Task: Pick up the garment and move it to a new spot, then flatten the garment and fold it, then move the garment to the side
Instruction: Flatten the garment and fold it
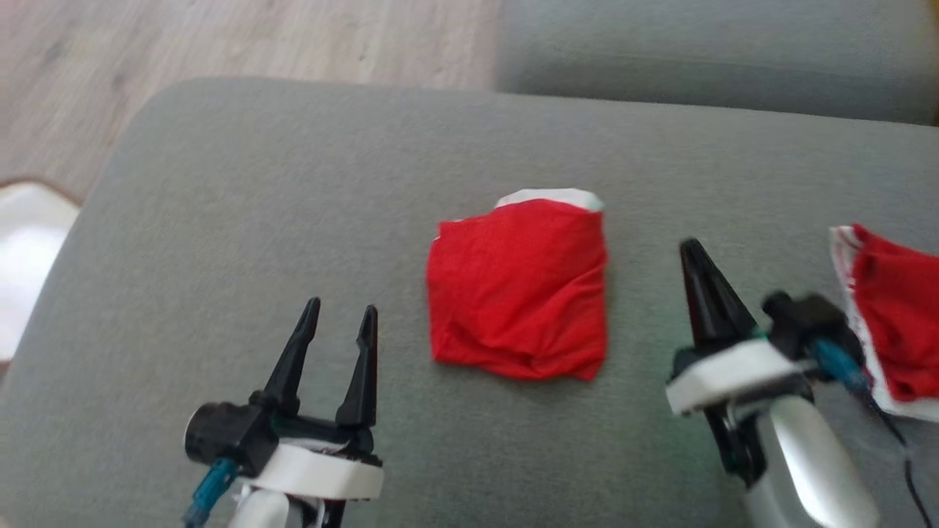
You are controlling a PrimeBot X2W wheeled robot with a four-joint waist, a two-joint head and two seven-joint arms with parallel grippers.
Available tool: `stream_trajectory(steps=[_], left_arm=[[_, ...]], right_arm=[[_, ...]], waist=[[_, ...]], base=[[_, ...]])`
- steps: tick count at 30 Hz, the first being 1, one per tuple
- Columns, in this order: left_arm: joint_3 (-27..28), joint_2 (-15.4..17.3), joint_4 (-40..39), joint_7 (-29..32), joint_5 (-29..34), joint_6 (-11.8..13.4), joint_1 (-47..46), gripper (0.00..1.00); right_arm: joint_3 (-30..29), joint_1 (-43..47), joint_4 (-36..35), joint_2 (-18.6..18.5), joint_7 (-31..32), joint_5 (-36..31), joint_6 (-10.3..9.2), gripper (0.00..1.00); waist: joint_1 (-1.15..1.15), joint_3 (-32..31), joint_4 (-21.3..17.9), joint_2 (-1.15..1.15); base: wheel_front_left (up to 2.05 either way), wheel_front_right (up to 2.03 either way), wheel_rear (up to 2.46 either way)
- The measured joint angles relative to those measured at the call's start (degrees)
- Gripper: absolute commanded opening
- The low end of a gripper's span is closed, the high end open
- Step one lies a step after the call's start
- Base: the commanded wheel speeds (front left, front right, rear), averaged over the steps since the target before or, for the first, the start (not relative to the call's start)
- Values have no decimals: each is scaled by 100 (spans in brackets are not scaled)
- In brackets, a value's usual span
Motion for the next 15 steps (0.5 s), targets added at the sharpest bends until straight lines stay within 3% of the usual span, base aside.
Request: stream_trajectory(steps=[5,15], left_arm=[[-133,-1,56,0,-58,-25,-165,100],[-299,-5,145,0,-109,-45,-258,100]], right_arm=[[269,-728,792,-8,334,54,0,0],[412,-1700,2454,-21,325,-56,0,0]], waist=[[0,197,336,0],[0,478,861,0]], base=[[0,0,0],[0,0,0]])
